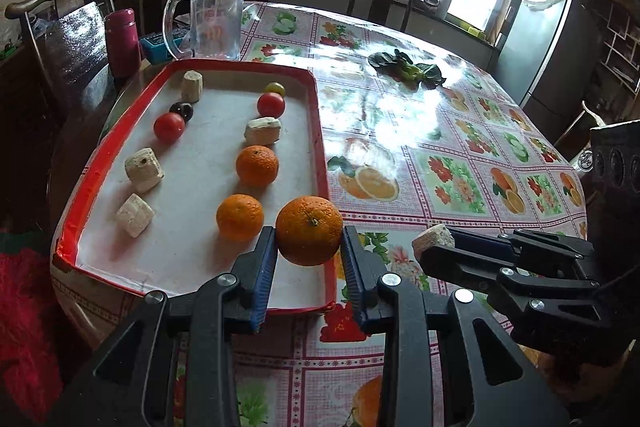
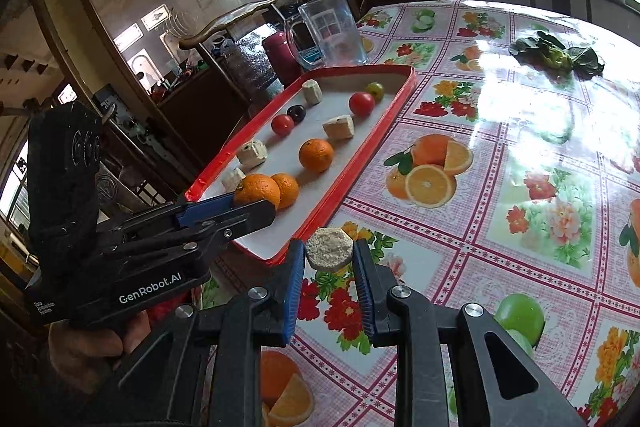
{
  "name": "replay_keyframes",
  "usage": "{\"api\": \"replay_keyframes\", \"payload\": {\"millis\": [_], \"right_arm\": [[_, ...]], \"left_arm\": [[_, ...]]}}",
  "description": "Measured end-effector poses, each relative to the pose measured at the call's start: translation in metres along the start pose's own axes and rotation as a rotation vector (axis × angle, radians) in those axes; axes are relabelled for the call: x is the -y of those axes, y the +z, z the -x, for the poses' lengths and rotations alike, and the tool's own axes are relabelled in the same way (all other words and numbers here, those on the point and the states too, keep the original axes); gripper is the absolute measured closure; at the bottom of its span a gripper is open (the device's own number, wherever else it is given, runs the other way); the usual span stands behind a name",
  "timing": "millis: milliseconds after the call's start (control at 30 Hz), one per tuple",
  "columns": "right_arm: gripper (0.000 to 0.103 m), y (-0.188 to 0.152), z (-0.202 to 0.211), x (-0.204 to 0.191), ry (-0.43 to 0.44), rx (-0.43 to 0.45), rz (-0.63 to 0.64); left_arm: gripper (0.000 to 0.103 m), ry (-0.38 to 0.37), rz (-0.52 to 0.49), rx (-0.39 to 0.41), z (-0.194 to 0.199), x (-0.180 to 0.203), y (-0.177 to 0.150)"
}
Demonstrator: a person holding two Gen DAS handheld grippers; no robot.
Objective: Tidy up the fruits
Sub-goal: 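Carry the orange with the left tool while the right tool carries the chunk to the tray, then open the left tool to drop the orange while the right tool releases the chunk in the tray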
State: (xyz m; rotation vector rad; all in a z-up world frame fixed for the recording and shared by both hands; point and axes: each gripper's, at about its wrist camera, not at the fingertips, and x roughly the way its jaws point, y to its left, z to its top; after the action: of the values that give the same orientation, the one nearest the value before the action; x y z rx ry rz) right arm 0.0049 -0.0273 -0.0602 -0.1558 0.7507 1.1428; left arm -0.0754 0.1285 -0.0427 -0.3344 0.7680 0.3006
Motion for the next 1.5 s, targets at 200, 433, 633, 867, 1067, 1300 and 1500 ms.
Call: {"api": "replay_keyframes", "payload": {"millis": [200, 433, 633, 867, 1067, 1300, 1500], "right_arm": [[0.078, 0.001, -0.009, -0.013, 0.006, -0.019, 0.022], [0.078, 0.006, -0.026, -0.039, 0.023, -0.038, 0.075], [0.078, 0.015, -0.042, -0.058, 0.013, -0.044, 0.129], [0.078, 0.023, -0.067, -0.064, 0.001, -0.084, 0.157], [0.078, 0.027, -0.086, -0.063, -0.001, -0.12, 0.173], [0.077, 0.025, -0.095, -0.059, -0.002, -0.141, 0.17], [0.077, 0.025, -0.094, -0.06, -0.001, -0.144, 0.188]], "left_arm": [[0.073, 0.021, 0.055, -0.003, 0.006, -0.028, -0.009], [0.073, 0.044, 0.123, 0.001, 0.013, -0.064, -0.013], [0.073, 0.045, 0.142, -0.005, 0.013, -0.079, -0.012], [0.073, 0.045, 0.152, -0.033, 0.004, -0.092, -0.01], [0.073, 0.035, 0.151, -0.053, 0.0, -0.098, -0.006], [0.073, 0.051, 0.125, -0.074, -0.007, -0.098, -0.003], [0.073, 0.059, 0.119, -0.083, -0.012, -0.098, -0.001]]}}
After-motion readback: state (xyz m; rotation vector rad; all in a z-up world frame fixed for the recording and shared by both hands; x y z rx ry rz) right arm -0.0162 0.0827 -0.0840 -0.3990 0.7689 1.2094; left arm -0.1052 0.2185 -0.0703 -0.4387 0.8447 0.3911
